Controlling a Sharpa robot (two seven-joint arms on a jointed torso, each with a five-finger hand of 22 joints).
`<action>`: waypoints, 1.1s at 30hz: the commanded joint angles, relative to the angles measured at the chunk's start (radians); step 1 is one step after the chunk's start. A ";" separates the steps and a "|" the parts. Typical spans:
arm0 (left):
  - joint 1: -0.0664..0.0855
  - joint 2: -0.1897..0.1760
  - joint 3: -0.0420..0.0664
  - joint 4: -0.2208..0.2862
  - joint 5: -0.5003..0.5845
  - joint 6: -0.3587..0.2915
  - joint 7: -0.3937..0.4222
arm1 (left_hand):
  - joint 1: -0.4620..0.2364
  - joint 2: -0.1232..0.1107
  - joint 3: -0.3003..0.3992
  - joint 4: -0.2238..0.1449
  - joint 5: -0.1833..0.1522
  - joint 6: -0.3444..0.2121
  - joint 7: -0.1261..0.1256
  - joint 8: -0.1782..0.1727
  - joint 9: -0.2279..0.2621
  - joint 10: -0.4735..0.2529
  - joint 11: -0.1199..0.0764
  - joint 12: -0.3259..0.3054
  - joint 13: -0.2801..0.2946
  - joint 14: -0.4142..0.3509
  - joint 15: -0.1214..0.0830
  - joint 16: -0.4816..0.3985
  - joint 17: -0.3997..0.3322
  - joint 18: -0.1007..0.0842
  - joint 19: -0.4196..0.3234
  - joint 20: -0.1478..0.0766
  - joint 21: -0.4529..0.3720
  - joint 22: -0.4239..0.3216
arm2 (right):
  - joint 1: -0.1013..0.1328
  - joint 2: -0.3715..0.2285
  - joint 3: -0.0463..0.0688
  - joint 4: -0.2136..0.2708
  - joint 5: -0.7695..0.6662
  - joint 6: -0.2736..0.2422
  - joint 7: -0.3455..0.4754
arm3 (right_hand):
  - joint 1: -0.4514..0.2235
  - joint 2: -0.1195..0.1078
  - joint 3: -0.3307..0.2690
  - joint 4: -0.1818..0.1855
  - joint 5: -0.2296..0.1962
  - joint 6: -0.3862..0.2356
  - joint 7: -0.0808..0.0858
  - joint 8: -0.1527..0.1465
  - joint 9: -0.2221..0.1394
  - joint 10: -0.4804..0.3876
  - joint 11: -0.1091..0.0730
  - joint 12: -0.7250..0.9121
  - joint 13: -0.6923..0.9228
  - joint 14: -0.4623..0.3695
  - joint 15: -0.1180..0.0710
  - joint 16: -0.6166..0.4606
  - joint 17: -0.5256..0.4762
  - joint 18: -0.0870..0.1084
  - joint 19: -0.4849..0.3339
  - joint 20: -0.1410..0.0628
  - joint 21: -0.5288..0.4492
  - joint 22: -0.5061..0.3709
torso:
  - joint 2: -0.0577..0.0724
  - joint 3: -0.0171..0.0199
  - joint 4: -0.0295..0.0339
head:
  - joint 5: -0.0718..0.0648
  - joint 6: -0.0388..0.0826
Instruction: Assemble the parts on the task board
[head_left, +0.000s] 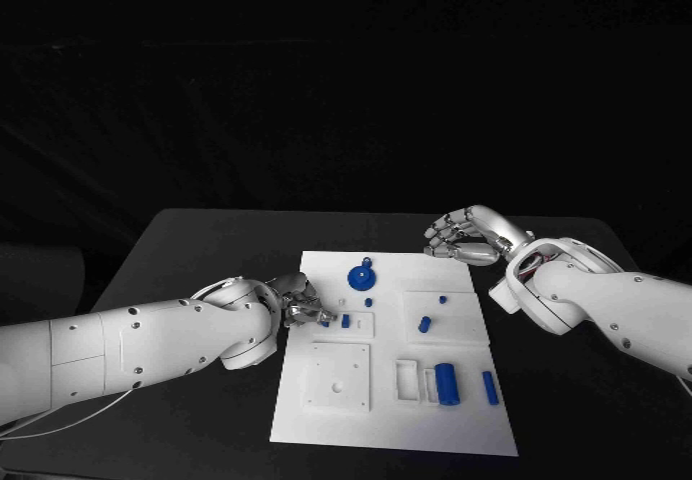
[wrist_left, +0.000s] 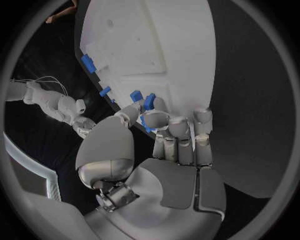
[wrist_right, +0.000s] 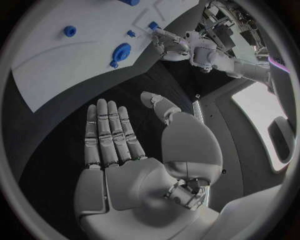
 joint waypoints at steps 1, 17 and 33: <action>-0.001 0.003 0.000 0.002 0.006 0.012 0.006 | 0.002 -0.011 0.000 0.006 -0.007 0.053 -0.001 0.004 0.001 -0.005 -0.003 0.006 -0.001 -0.001 -0.007 0.004 0.000 0.020 0.001 -0.133 0.005 0.015 | 0.000 0.000 0.000 0.001 -0.001 0.009 0.011 | 0.001 -0.004 -0.003 0.004 0.007 -0.006 0.000 0.004 -0.001 0.006 0.002 -0.007 -0.001 0.003 0.001 -0.007 -0.002 -0.005 -0.004 0.003 -0.004 0.001 | 0.000 -0.0001 0.0001 | 0.000 0.000; -0.001 0.003 0.000 0.000 0.006 0.011 0.006 | 0.001 -0.017 0.000 0.015 -0.011 0.053 -0.001 0.005 0.002 -0.005 -0.003 0.007 -0.001 -0.001 -0.008 0.005 0.001 0.021 0.001 -0.133 0.005 0.015 | 0.000 -0.001 0.000 0.001 -0.001 0.009 0.011 | 0.001 -0.004 -0.004 0.004 0.008 -0.006 0.000 0.004 -0.002 0.007 0.002 -0.008 -0.001 0.003 0.001 -0.007 -0.002 -0.005 -0.004 0.003 -0.004 0.001 | 0.000 -0.0005 0.0005 | -0.002 0.000; -0.001 0.004 0.000 0.002 -0.008 -0.020 0.011 | 0.124 0.021 -0.002 -0.091 0.065 0.038 0.006 0.001 0.000 -0.008 0.004 0.000 -0.016 -0.010 -0.006 -0.001 -0.007 0.021 -0.008 -0.129 0.010 0.016 | 0.000 -0.002 0.000 0.001 -0.001 0.008 0.011 | 0.001 -0.004 -0.004 0.004 0.008 -0.006 0.000 0.004 -0.002 0.007 0.002 -0.009 -0.001 0.004 0.001 -0.007 -0.002 -0.005 -0.005 0.003 -0.005 0.002 | 0.000 0.0000 0.0005 | -0.001 0.001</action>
